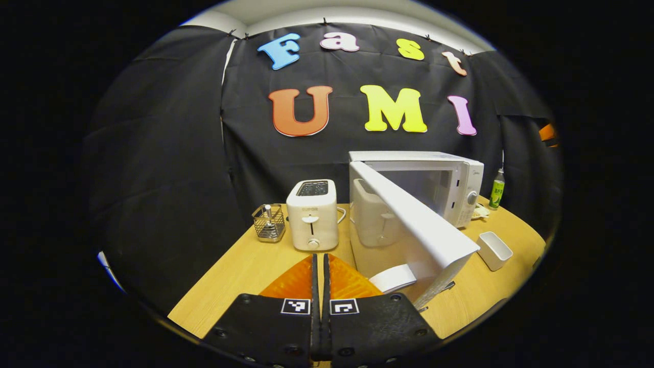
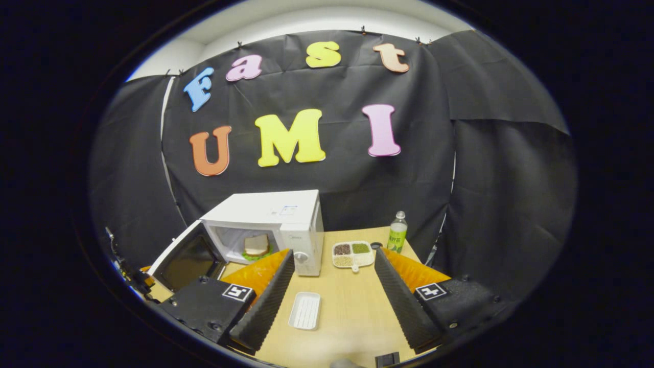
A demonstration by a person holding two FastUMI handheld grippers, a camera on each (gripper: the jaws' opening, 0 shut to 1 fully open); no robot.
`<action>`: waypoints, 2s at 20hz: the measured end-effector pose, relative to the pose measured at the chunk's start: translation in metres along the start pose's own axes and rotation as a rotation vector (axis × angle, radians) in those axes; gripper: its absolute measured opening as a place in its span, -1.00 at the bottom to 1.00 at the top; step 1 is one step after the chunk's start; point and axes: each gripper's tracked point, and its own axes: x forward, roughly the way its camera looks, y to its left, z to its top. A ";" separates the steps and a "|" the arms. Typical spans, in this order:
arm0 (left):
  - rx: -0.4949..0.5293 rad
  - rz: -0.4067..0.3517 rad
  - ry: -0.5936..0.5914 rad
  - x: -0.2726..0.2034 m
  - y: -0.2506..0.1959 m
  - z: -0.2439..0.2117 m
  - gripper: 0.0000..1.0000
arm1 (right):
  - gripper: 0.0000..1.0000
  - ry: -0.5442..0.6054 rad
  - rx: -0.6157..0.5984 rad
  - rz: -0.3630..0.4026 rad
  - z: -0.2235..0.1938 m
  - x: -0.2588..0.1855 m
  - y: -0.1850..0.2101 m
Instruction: Open the microwave oven with the left hand, put the food in, and close the microwave oven.
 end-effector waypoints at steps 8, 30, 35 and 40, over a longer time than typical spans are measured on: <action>0.053 -0.151 -0.024 0.003 -0.097 0.018 -1.00 | 0.83 0.000 -0.017 0.019 0.006 0.003 -0.010; 0.105 -0.345 -0.026 0.101 -0.281 0.052 -1.00 | 1.00 0.025 0.007 -0.009 0.019 0.036 -0.085; 0.080 -0.339 -0.014 0.135 -0.305 0.060 -1.00 | 0.83 0.046 0.031 -0.029 0.014 0.035 -0.097; 0.072 -0.326 -0.010 0.167 -0.315 0.065 -1.00 | 0.83 0.055 0.049 -0.060 0.015 0.032 -0.111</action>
